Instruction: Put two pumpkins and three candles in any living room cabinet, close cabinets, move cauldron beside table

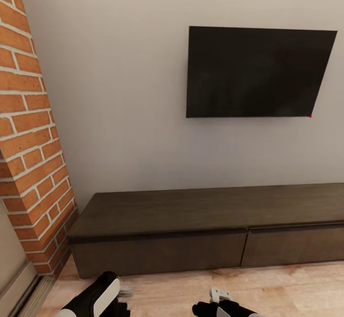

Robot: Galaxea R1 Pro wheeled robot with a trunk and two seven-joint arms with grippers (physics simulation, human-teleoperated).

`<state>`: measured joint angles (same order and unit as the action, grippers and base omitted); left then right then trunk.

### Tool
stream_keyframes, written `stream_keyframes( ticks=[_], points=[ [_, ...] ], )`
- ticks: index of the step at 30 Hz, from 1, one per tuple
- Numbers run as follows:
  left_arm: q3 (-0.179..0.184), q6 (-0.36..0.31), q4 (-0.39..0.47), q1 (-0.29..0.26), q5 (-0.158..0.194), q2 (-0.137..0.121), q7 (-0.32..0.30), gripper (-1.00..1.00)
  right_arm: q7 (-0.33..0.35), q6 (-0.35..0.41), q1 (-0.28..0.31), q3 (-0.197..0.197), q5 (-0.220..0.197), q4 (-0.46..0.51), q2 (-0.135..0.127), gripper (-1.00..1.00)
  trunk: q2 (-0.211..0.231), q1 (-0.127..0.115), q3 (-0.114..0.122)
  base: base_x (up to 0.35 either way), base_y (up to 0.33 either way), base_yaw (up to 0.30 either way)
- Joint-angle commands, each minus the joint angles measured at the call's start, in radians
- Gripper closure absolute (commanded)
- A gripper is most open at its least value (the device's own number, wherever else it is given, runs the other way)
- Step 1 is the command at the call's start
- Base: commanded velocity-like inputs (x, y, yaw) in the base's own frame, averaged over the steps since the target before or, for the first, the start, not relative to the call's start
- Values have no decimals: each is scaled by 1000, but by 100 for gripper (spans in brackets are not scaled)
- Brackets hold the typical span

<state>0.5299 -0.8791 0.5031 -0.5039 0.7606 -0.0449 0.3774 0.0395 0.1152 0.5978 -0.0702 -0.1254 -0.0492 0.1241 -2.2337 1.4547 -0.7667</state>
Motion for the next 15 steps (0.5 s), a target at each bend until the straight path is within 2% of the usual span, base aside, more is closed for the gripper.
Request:
stream_keyframes(
  ticks=[1, 6, 12, 15],
  points=[
    [8, -1, -23, -1, 12, -1, 7, -100, 2, 6, -3, -7, -8, -2, 0, -100, 7, -4, 1, 0, 0, 0],
    [8, -1, -132, -1, 13, 7, 4, -100, 0, 16, -28, -7, -24, -3, 0, -100, 42, -23, 9, 0, 0, 0],
    [7, 10, -210, -1, 11, 13, 5, -100, -2, 18, -45, -8, -42, -3, -1, -100, 84, -46, 18, -7, 0, 0],
    [7, 14, -225, -1, 11, 13, 5, -100, -3, 13, -48, -7, -43, -3, -1, -100, 105, -58, 24, -194, 0, 0]
  ],
)
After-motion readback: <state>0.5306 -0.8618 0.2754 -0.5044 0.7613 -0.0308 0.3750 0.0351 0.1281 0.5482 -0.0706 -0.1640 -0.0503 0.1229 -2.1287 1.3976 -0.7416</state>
